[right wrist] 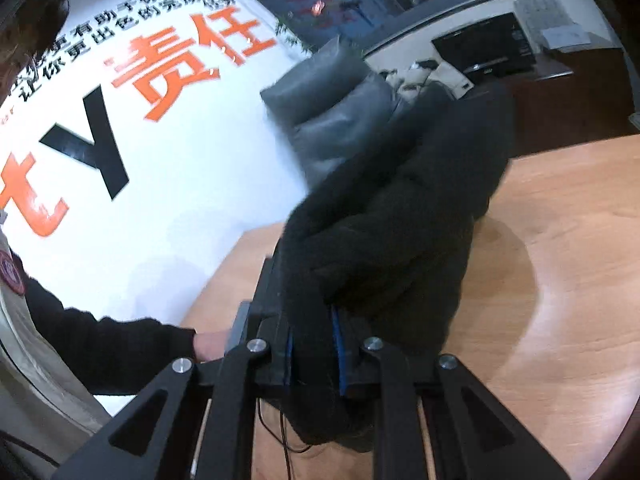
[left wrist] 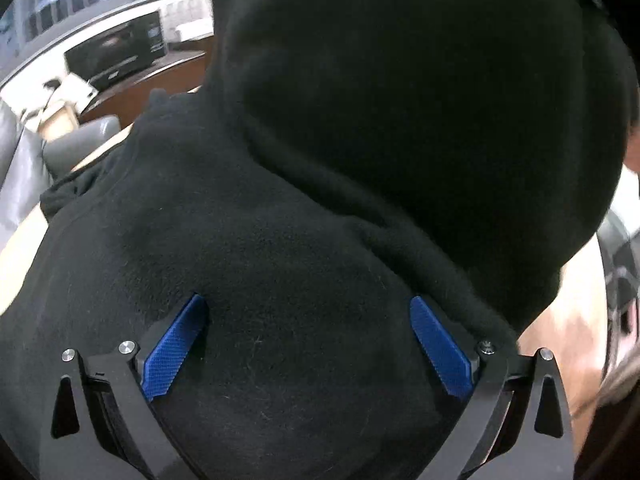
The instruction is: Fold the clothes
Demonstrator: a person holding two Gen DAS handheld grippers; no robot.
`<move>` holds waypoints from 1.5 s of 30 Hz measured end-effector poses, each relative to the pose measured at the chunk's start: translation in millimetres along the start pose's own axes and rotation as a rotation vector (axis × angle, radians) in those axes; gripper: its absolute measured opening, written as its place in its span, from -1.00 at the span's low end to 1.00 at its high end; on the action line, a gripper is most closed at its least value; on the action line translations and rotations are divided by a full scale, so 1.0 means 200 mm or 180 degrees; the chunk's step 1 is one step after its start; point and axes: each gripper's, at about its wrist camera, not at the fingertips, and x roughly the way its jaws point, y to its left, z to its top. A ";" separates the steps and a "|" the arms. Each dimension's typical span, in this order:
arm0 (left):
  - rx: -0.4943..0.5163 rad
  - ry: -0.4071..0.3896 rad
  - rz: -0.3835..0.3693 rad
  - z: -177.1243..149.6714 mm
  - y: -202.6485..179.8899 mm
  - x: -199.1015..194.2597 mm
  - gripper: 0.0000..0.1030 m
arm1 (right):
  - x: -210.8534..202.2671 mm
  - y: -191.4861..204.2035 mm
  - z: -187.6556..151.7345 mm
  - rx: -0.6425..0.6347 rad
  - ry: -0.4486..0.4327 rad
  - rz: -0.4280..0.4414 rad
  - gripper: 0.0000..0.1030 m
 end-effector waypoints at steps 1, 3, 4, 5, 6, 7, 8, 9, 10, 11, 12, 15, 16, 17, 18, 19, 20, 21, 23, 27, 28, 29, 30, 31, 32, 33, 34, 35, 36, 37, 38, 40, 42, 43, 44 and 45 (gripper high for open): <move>-0.0080 -0.0028 -0.0081 0.01 0.01 -0.03 0.98 | -0.03 -0.04 -0.01 0.0074 -0.0020 -0.0019 -0.69; -0.0108 -0.0160 -0.0091 -0.03 0.10 -0.17 0.98 | -0.08 -0.10 -0.03 0.0210 -0.0085 -0.0018 -0.70; -0.0062 -0.0185 -0.0048 -0.05 0.16 -0.23 0.99 | -0.10 -0.13 -0.04 0.0254 -0.0107 -0.0016 -0.70; 0.0011 -0.0179 0.0014 -0.07 0.23 -0.28 0.99 | -0.11 -0.15 -0.04 0.0298 -0.0129 -0.0015 -0.70; 0.0082 -0.0128 0.0063 -0.10 0.29 -0.30 0.99 | -0.11 -0.17 -0.05 0.0333 -0.0141 -0.0008 -0.70; 0.0141 -0.0015 0.0096 -0.12 0.35 -0.29 0.99 | -0.10 -0.18 -0.05 0.0355 -0.0149 0.0017 -0.70; 0.0165 0.0128 0.0079 -0.16 0.40 -0.26 0.99 | -0.09 -0.18 -0.05 0.0373 -0.0161 0.0054 -0.70; 0.0170 0.0276 0.0035 -0.22 0.44 -0.22 0.99 | -0.07 -0.18 -0.04 0.0386 -0.0172 0.0091 -0.70; 0.0168 0.0297 0.0034 -0.24 0.45 -0.19 1.00 | -0.06 -0.18 -0.03 0.0392 -0.0184 0.0129 -0.70; 0.0162 0.0242 0.0060 -0.24 0.44 -0.18 1.00 | -0.04 -0.17 -0.03 0.0398 -0.0195 0.0167 -0.70; 0.0155 0.0187 0.0086 -0.25 0.43 -0.16 1.00 | -0.03 -0.17 -0.01 0.0401 -0.0202 0.0220 -0.70; 0.0008 0.0036 0.0109 -0.24 0.38 -0.12 1.00 | -0.01 -0.11 0.03 0.0352 -0.0175 0.0497 -0.69; -0.0043 0.0003 0.0109 -0.23 0.34 -0.09 1.00 | 0.01 -0.07 0.05 0.0301 -0.0134 0.0614 -0.69; -0.0094 -0.0024 0.0109 -0.20 0.28 -0.06 1.00 | 0.04 -0.03 0.07 0.0245 -0.0070 0.0735 -0.69; -0.0145 -0.0052 0.0109 -0.17 0.22 -0.03 1.00 | 0.05 0.02 0.08 0.0201 -0.0004 0.0859 -0.69; -0.0196 -0.0077 0.0115 -0.14 0.16 0.01 1.00 | 0.06 0.06 0.08 0.0185 0.0054 0.0951 -0.69; -0.0245 -0.0101 0.0125 -0.10 0.10 0.05 0.99 | 0.06 0.09 0.07 0.0195 0.0106 0.1013 -0.69; -0.0295 -0.0124 0.0135 -0.06 0.03 0.09 1.00 | 0.07 0.11 0.06 0.0206 0.0157 0.1075 -0.69; -0.0542 -0.0258 0.0034 0.00 -0.04 0.14 1.00 | 0.08 0.13 0.02 0.0255 0.0269 0.1150 -0.68; -0.1053 -0.0568 -0.0239 0.08 -0.14 0.18 0.99 | 0.00 0.03 -0.02 0.0416 0.0246 0.1125 -0.68; -0.1107 -0.0619 -0.0335 0.05 -0.11 0.14 0.99 | -0.03 -0.01 -0.03 0.0446 0.0253 0.1048 -0.69; -0.1158 -0.0652 -0.0436 0.01 -0.08 0.09 0.99 | -0.04 -0.04 -0.03 0.0493 0.0261 0.1005 -0.69; -0.1209 -0.0684 -0.0537 -0.02 -0.05 0.04 0.99 | -0.05 -0.07 -0.04 0.0533 0.0269 0.1002 -0.69; -0.1252 -0.0684 -0.0611 -0.06 -0.02 -0.02 0.99 | -0.06 -0.09 -0.06 0.0555 0.0281 0.1024 -0.69; -0.1306 -0.0650 -0.0629 -0.11 0.02 -0.11 0.99 | -0.06 -0.10 -0.07 0.0563 0.0307 0.1050 -0.69; -0.1366 -0.0617 -0.0618 -0.17 0.05 -0.22 0.99 | -0.03 -0.09 -0.09 0.0549 0.0371 0.1070 -0.68; -0.1425 -0.0589 -0.0604 -0.22 0.08 -0.32 0.99 | 0.01 -0.09 -0.12 0.0524 0.0457 0.1078 -0.68; -0.1471 -0.0563 -0.0559 -0.26 0.11 -0.44 0.99 | 0.05 -0.08 -0.15 0.0500 0.0543 0.1086 -0.68; -0.1509 -0.0539 -0.0496 -0.31 0.13 -0.58 0.99 | 0.09 -0.08 -0.17 0.0481 0.0631 0.1087 -0.67; -0.1547 -0.0514 -0.0432 -0.36 0.15 -0.72 0.99 | 0.13 -0.07 -0.21 0.0449 0.0731 0.1066 -0.67; -0.1564 -0.0488 -0.0305 -0.40 0.16 -0.87 0.99 | 0.18 -0.06 -0.25 0.0398 0.0843 0.1030 -0.67; -0.1579 -0.0450 0.0032 -0.45 0.17 -1.16 0.99 | 0.28 -0.04 -0.32 0.0281 0.1051 0.0953 -0.67; -0.1638 -0.0500 0.0455 -0.38 0.22 -1.39 1.00 | 0.33 -0.01 -0.36 0.0179 0.1128 0.0907 -0.67; -0.1661 -0.0507 0.0655 -0.36 0.23 -1.49 1.00 | 0.35 0.01 -0.37 0.0105 0.1155 0.0867 -0.67; -0.1655 -0.0499 0.0860 -0.37 0.23 -1.59 1.00 | 0.36 0.04 -0.37 -0.0001 0.1187 0.0802 -0.67; -0.1614 -0.0484 0.1052 -0.36 0.23 -1.66 1.00 | 0.37 0.07 -0.38 -0.0108 0.1219 0.0738 -0.67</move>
